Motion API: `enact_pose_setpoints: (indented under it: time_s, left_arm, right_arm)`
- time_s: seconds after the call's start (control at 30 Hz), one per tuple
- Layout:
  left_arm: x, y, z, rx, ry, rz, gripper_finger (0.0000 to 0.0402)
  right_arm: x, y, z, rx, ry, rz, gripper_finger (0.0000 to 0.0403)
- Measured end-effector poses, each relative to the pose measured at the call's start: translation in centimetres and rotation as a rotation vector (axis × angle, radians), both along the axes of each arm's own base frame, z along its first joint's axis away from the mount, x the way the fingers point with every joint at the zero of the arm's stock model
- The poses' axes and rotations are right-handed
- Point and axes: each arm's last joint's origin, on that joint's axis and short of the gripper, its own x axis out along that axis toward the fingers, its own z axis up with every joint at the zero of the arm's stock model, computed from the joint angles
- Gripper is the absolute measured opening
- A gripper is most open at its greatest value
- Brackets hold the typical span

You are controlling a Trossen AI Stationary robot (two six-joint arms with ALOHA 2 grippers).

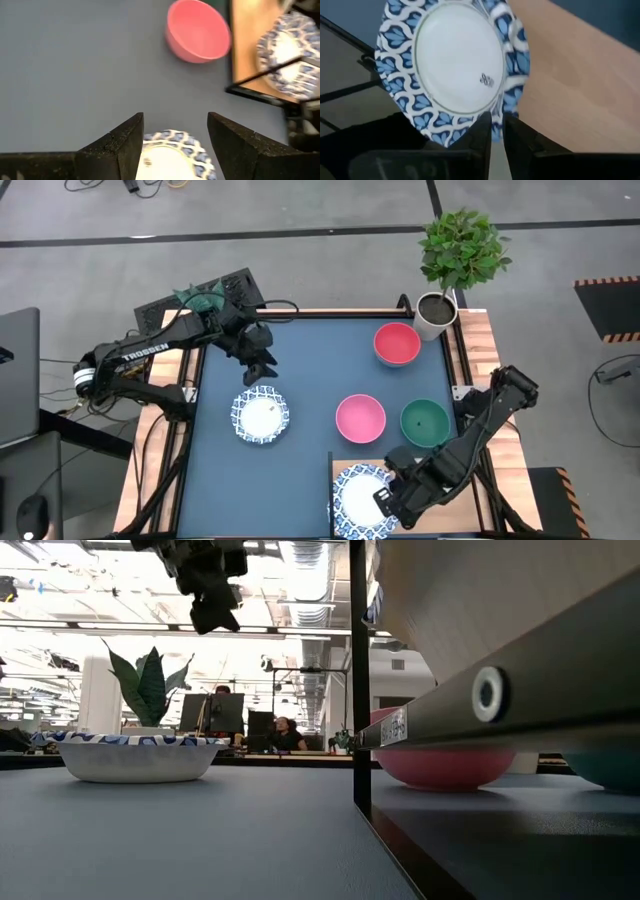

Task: Place and stack bowls onto a shelf
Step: Adjust the stacked white patterned bowls on the shelf

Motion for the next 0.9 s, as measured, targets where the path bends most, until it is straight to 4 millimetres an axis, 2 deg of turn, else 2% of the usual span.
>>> enact_pose_setpoints:
  time_s: [0.1,0.17,0.4,0.5,0.77,0.9]
  left_arm:
    - [0.1,-0.3,0.0,-0.023,0.008,0.008,0.0203]
    - [0.2,-0.4,0.0,-0.025,0.011,0.008,0.0203]
    - [0.4,-0.7,0.0,0.024,0.019,0.024,0.0203]
    - [0.4,-0.7,0.0,0.027,0.016,0.025,0.0203]
    - [0.5,-0.7,0.1,0.030,0.006,0.026,0.0203]
    - [0.5,-0.7,0.1,0.036,0.001,0.030,0.0203]
  right_arm:
    - [-0.1,0.4,-0.7,0.025,0.003,0.005,0.0085]
    - [-0.2,0.9,-0.8,0.044,-0.002,-0.003,0.0109]
    - [-1.0,1.6,-0.7,0.060,0.004,-0.025,0.0245]
    - [-1.0,1.6,-0.9,0.063,0.011,-0.048,0.0280]
    - [-0.5,2.0,-3.8,0.101,-0.004,-0.097,0.0289]
    - [-0.6,1.9,-4.4,0.093,0.004,-0.101,0.0284]
